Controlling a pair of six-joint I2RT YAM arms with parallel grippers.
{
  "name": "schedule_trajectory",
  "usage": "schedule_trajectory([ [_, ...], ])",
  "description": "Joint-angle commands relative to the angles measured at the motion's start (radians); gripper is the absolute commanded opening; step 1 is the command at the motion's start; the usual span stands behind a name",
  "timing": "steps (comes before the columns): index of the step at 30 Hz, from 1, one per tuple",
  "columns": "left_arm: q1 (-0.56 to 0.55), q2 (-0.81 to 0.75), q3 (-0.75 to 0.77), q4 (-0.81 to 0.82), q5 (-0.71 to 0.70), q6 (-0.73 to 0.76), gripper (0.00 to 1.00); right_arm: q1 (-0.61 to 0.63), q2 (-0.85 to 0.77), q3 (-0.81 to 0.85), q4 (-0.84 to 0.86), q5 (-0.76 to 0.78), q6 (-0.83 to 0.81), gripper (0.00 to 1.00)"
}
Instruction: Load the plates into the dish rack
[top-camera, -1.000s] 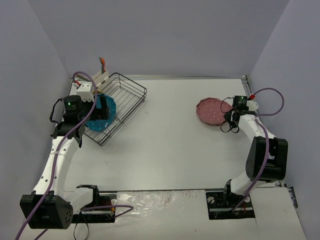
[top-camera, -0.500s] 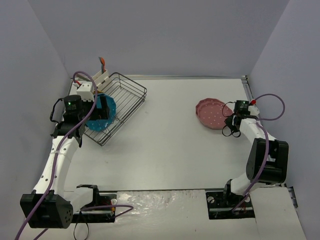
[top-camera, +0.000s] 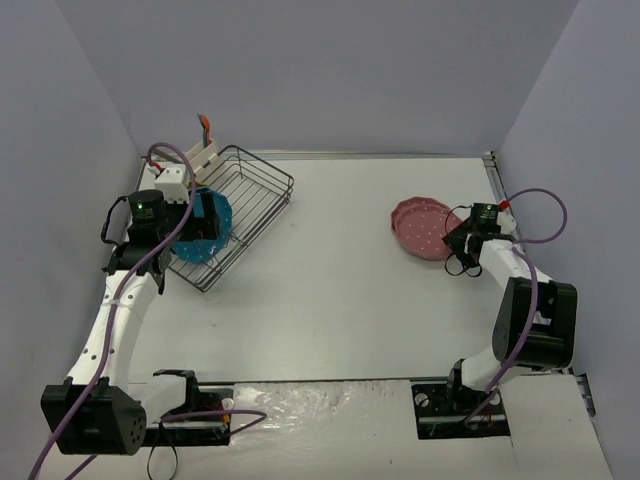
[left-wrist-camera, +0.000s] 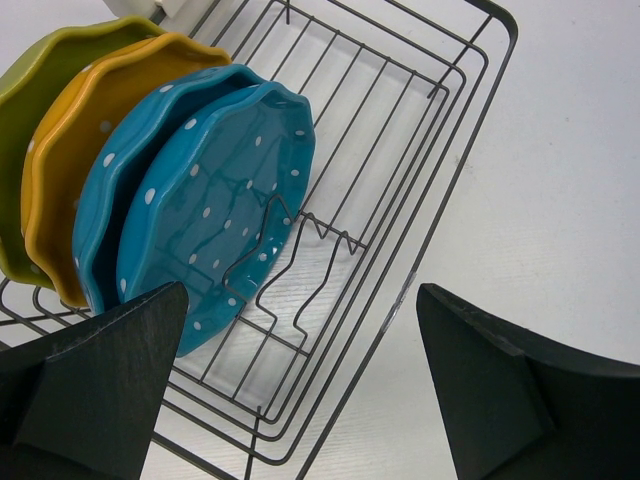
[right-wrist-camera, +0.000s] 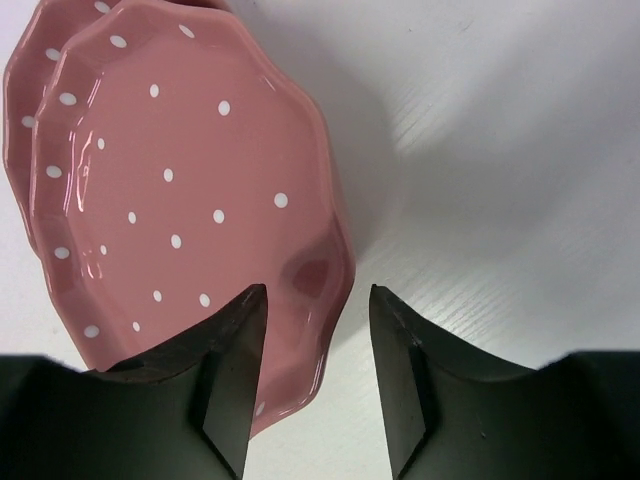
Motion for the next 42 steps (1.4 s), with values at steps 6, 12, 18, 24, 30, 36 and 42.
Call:
schedule_trajectory([
  [6, 0.005, -0.006, 0.024, 0.072, 0.017, -0.017, 0.97, -0.042, -0.031, -0.010, 0.078, -0.097, -0.025, 0.80],
  [12, 0.005, -0.004, 0.022, 0.076, 0.022, -0.018, 0.97, -0.085, -0.031, -0.085, 0.201, -0.212, -0.019, 0.81],
  [18, 0.005, -0.005, 0.022, 0.075, 0.019, -0.017, 0.97, -0.129, -0.016, -0.177, 0.380, -0.333, 0.028, 0.79],
  [24, 0.005, 0.002, 0.022, 0.076, 0.021, -0.020, 0.97, -0.145, 0.000, -0.246, 0.553, -0.396, 0.071, 0.75],
  [30, 0.005, 0.003, 0.022, 0.075, 0.019, -0.018, 0.97, -0.165, 0.003, -0.281, 0.642, -0.438, 0.097, 0.67],
  [36, 0.005, 0.005, 0.022, 0.076, 0.019, -0.019, 0.97, -0.176, 0.005, -0.296, 0.680, -0.449, 0.112, 0.59],
  [42, 0.005, 0.004, 0.021, 0.075, 0.017, -0.020, 0.97, -0.186, 0.035, -0.320, 0.728, -0.464, 0.142, 0.44],
])
